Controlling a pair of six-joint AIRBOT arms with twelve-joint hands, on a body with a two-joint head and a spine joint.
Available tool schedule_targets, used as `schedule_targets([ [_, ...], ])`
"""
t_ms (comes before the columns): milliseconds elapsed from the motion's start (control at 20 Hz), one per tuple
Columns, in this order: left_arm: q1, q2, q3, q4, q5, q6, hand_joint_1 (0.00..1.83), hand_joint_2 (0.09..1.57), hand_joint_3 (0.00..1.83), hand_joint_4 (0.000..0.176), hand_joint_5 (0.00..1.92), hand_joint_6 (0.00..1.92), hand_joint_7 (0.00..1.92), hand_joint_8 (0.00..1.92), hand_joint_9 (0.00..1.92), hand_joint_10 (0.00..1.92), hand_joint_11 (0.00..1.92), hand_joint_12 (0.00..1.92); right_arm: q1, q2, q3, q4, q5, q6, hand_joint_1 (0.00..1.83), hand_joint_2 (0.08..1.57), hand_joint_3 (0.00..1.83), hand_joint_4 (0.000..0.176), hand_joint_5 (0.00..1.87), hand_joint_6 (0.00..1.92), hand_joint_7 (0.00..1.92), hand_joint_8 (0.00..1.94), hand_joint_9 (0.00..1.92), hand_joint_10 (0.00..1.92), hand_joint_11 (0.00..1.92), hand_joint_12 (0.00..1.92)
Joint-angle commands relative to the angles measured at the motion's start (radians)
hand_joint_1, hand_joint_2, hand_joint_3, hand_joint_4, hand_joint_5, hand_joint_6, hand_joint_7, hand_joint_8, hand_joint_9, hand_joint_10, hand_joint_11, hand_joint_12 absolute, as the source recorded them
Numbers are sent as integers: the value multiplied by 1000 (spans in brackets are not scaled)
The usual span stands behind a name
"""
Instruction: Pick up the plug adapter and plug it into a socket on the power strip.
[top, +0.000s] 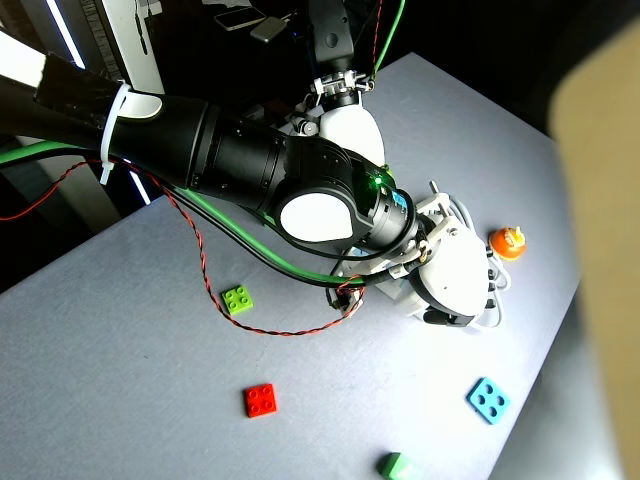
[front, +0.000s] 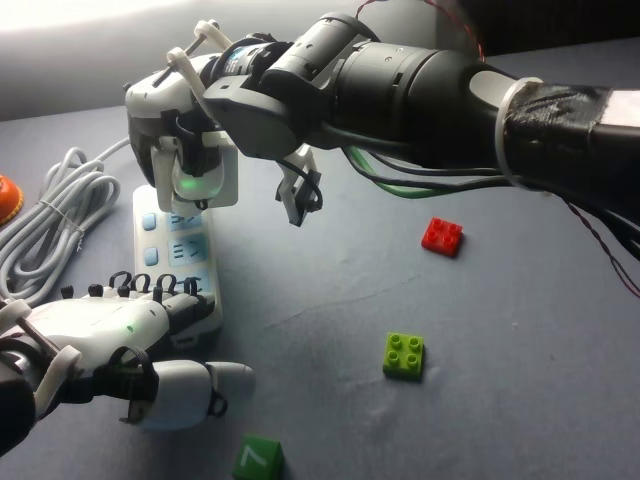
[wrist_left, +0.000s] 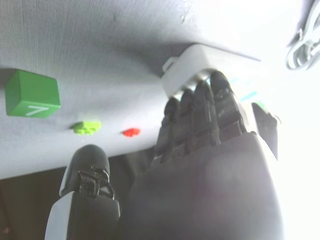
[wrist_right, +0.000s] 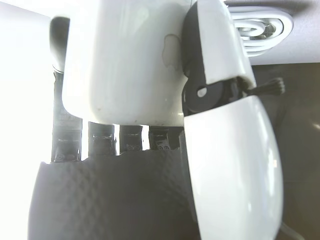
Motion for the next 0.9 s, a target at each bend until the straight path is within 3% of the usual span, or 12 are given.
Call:
schedule_targets([
  [0, 20, -3, -6, -69, 42, -11, 0, 1258, 0, 0, 102, 1, 152, 2, 129, 2, 0, 310, 14, -1, -2, 0, 106, 6, 1373, 1130, 1, 0, 870, 962, 977, 1025, 897, 1315, 774, 1491],
  [100, 22, -3, -6, -69, 42, -11, 0, 1258, 0, 0, 83, 6, 134, 4, 107, 5, 0, 236, 13, -2, -3, 0, 105, 6, 1375, 1126, 2, 0, 877, 948, 975, 1030, 910, 1298, 802, 1484],
  [350, 30, 2, -6, -69, 41, -11, 0, 1257, 0, 0, 129, 5, 177, 5, 153, 7, 0, 353, 7, 1, -13, -7, 98, 4, 1372, 1132, 1, 0, 873, 958, 967, 1045, 889, 1323, 750, 1516],
  [650, 39, 6, -9, -68, 33, -36, 0, 1259, 1, 0, 107, 4, 163, 3, 138, 3, 0, 305, 0, 6, -20, -26, 98, 4, 1371, 1141, 0, 0, 855, 958, 938, 1107, 889, 1326, 787, 1507],
  [850, 39, 8, -9, -68, 33, -36, 0, 1259, 0, 0, 124, 5, 180, 4, 160, 7, 0, 358, -1, 6, -36, -30, 98, 5, 1372, 1133, 1, 0, 858, 969, 970, 1041, 898, 1315, 777, 1502],
])
